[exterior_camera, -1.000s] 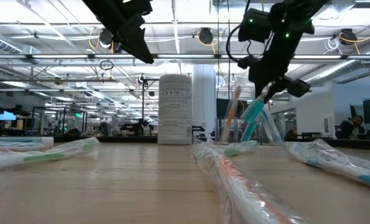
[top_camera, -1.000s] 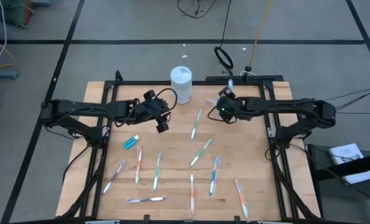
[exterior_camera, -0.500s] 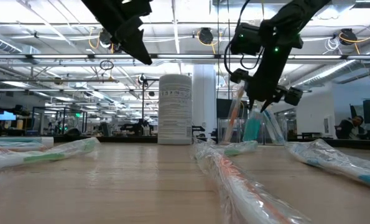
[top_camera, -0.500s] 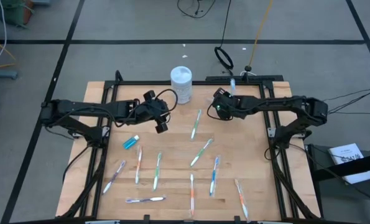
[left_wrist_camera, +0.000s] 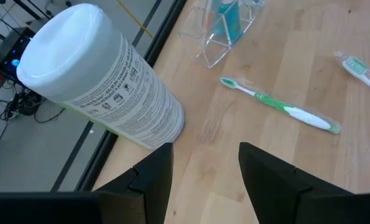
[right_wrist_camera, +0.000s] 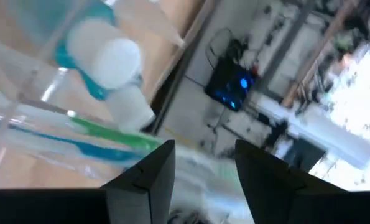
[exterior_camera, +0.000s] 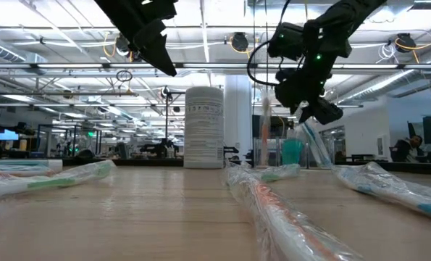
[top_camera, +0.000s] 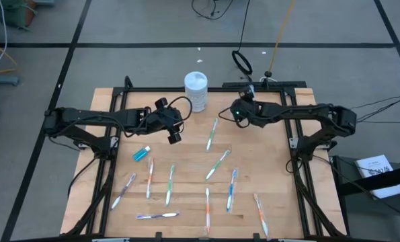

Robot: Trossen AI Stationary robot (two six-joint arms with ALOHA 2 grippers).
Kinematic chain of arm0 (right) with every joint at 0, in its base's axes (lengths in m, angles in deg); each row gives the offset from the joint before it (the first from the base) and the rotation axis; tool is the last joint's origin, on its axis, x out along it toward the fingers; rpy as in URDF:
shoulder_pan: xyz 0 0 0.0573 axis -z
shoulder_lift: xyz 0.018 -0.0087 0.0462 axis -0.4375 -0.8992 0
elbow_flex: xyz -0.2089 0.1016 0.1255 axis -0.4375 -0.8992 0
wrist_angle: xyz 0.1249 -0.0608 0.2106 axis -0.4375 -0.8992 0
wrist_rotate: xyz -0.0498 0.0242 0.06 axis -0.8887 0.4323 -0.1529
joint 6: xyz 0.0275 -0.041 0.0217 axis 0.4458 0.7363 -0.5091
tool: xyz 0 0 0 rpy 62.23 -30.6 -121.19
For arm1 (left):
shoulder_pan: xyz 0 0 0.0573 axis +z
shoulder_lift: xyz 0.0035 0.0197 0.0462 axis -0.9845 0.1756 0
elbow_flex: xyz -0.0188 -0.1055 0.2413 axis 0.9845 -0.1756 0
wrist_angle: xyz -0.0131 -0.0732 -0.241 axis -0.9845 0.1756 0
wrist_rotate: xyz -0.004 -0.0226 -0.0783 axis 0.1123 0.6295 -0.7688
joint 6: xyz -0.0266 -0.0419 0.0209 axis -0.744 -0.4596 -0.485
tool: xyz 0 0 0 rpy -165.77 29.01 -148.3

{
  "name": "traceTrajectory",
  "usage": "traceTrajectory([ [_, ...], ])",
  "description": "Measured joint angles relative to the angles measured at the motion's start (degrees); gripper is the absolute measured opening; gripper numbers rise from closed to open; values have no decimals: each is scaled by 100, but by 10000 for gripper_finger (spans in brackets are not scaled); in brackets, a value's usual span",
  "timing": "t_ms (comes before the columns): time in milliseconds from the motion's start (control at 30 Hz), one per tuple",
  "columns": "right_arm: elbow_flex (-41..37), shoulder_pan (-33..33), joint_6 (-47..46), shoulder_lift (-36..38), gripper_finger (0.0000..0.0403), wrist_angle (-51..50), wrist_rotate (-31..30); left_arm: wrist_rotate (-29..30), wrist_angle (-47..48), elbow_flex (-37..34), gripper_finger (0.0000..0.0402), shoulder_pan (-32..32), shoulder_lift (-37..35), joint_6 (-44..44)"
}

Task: Pick & Place toothbrushing station
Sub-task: Put the white and green toothbrush into the transparent mesh organizer

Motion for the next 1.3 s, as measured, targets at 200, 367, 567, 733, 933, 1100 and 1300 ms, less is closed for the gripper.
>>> traceTrajectory([
  [200, -2, -247, -1659, 761, 145, -1126, 47, -79, -7, 0, 189, 0, 0, -211],
  [367, -2, -431, -4590, 1609, 144, -2399, 797, -523, -12, 0, 189, -1, 0, -477],
  [567, -585, -827, -6878, 2477, 141, -1868, 4025, -998, -17, 0, 189, -13, 0, -657],
  [733, -1831, -1532, -7557, 2750, 141, 649, 5115, -1540, -13, 0, 189, -13, 0, -1080],
  [933, -3157, -2199, -8145, 2653, 141, 3176, 5090, -1703, -102, 0, 189, -13, 35, -1631],
  [1100, -3833, -2264, -8235, 2630, 141, 4462, 4017, -1657, -808, 9, 189, -15, 536, -2214],
  [1300, -4205, -2215, -8831, 2666, 141, 4590, 3912, -1756, -2200, 7, 189, 37, 1709, -2509],
])
